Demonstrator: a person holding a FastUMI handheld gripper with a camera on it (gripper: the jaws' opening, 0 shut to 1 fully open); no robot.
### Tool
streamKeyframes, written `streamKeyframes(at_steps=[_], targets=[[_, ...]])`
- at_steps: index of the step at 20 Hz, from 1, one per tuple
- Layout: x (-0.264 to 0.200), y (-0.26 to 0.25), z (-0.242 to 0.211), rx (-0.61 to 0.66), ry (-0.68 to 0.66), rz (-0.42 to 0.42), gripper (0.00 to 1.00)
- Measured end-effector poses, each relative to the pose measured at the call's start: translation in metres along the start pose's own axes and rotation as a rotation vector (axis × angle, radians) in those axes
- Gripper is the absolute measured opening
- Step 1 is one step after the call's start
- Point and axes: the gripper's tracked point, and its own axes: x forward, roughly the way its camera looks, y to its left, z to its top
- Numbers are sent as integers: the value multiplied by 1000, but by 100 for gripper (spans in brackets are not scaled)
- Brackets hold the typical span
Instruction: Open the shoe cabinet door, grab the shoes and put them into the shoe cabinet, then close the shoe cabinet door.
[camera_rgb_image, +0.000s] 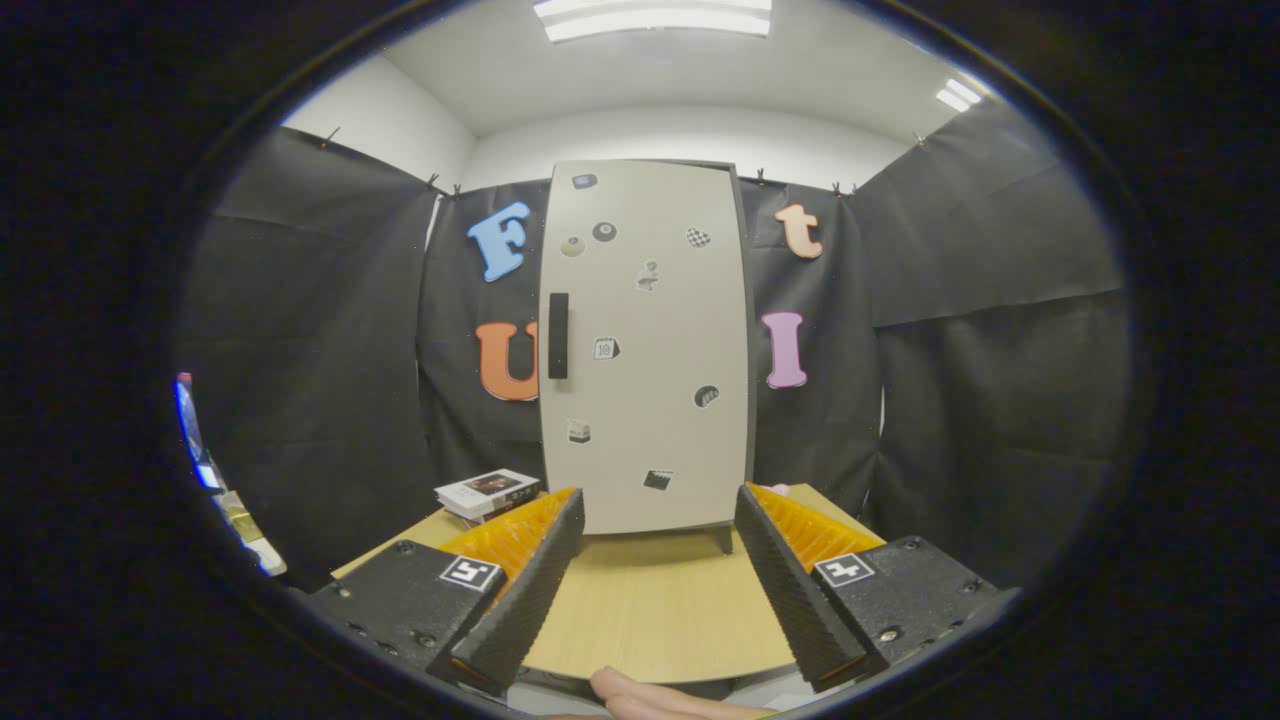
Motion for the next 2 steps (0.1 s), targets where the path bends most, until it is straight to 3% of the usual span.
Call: streamKeyframes(at_steps=[2], targets=[[-2,1,-1,-1,2,11,99]])
